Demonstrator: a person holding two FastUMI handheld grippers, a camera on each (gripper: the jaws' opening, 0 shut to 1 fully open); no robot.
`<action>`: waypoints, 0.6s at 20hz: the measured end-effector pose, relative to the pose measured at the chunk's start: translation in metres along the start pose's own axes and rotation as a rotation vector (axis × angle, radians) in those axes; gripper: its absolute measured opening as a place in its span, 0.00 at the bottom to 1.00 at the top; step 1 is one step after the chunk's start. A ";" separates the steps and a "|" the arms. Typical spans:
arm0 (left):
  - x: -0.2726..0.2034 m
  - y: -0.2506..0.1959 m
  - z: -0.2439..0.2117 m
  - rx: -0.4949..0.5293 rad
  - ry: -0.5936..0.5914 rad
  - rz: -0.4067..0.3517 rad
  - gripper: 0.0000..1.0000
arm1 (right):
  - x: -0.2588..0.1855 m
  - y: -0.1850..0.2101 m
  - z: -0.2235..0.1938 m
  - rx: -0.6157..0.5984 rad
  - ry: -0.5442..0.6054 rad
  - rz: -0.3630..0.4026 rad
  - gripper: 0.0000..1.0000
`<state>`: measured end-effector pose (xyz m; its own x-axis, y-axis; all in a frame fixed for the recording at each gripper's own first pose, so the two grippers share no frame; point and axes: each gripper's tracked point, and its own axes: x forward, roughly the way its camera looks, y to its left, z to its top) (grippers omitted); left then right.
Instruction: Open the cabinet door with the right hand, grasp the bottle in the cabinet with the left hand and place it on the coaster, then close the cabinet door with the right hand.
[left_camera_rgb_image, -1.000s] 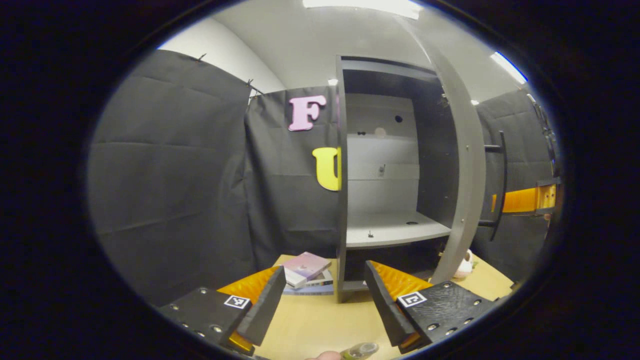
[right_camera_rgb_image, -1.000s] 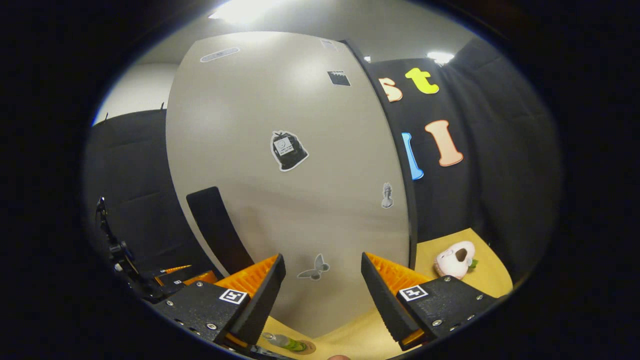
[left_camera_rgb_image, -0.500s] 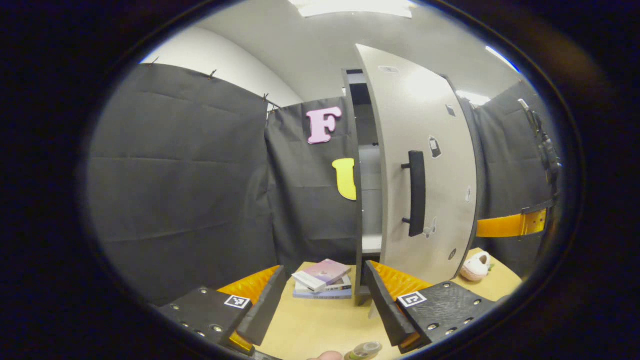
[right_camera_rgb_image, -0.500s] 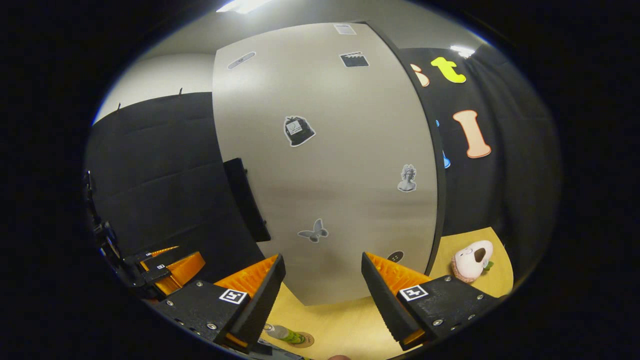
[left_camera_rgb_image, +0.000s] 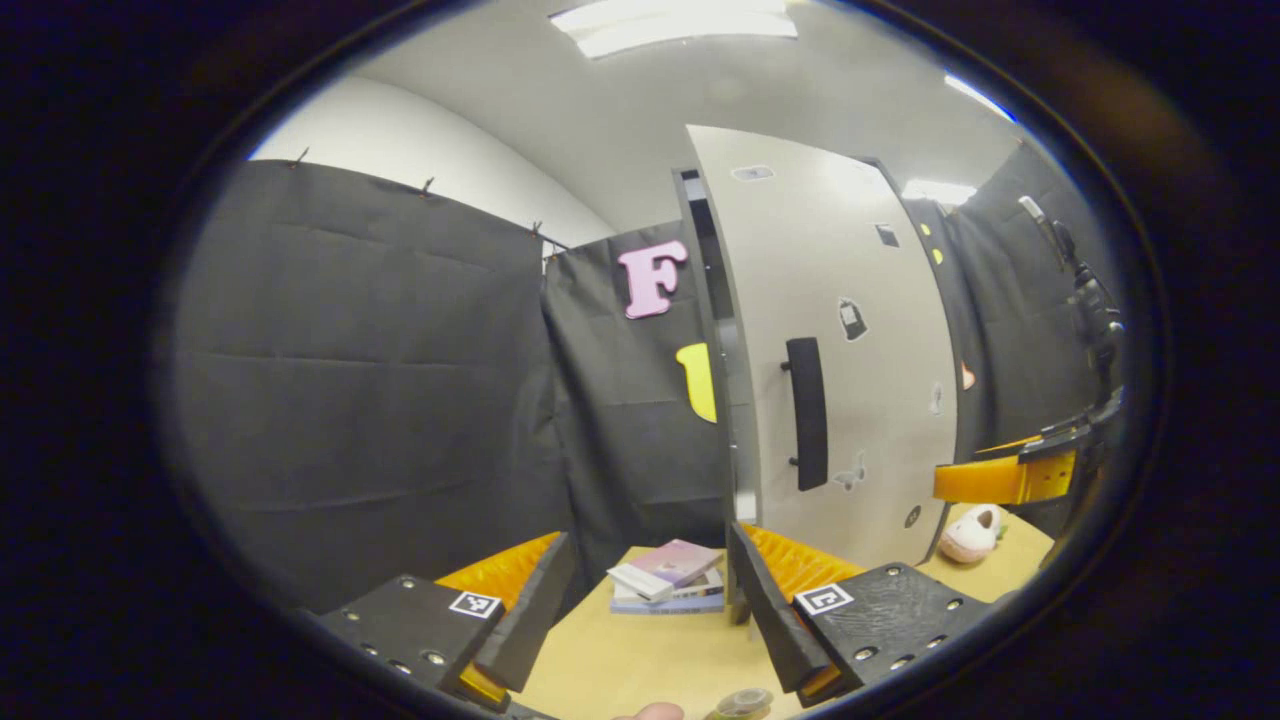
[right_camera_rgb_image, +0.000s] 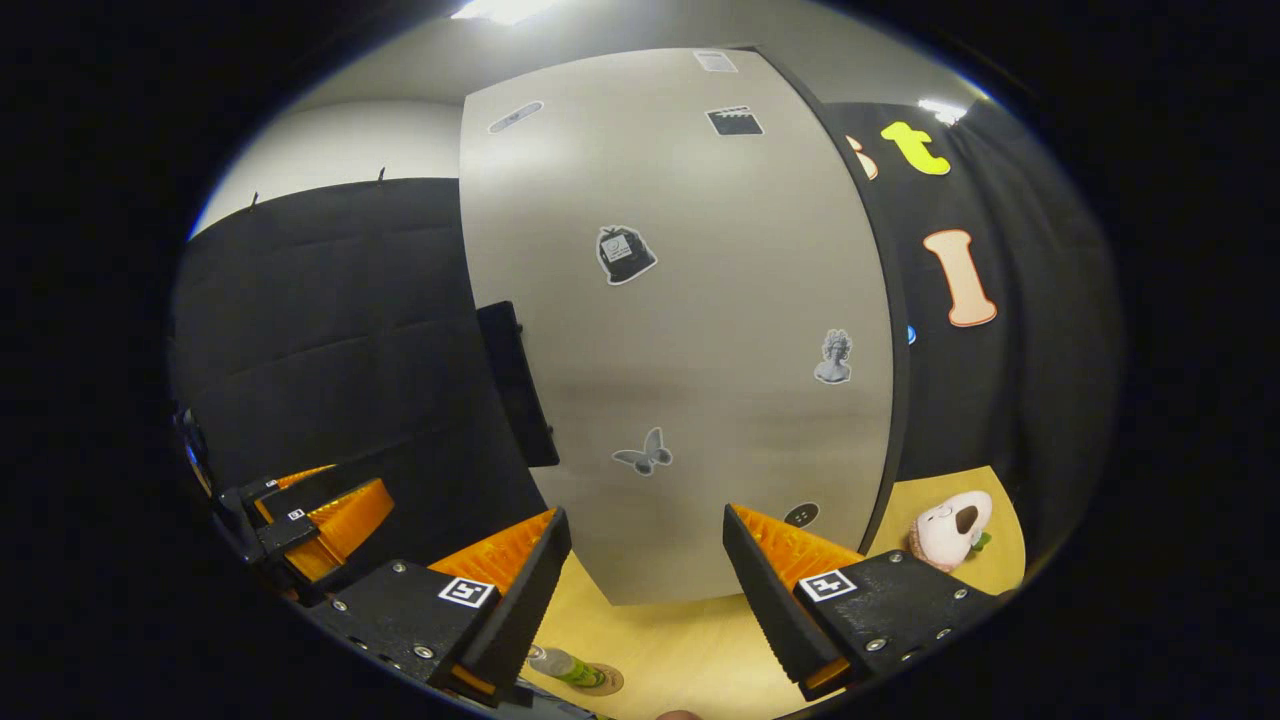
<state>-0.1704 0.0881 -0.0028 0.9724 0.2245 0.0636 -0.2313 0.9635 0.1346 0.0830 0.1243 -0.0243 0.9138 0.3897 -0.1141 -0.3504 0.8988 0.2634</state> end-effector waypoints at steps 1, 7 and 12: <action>-0.002 0.007 0.004 -0.003 -0.006 0.015 0.91 | -0.003 -0.003 0.000 0.003 -0.005 -0.009 0.95; 0.003 -0.019 0.021 -0.023 -0.032 -0.104 0.91 | -0.011 -0.020 -0.007 0.035 -0.010 -0.068 0.95; 0.006 -0.066 0.024 -0.050 -0.026 -0.221 0.90 | -0.022 -0.038 0.003 0.002 -0.084 -0.168 0.95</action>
<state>-0.1499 0.0221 0.0120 0.9980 0.0043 0.0635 -0.0107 0.9950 0.0993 0.0772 0.0809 -0.0291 0.9733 0.2165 -0.0767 -0.1914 0.9492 0.2496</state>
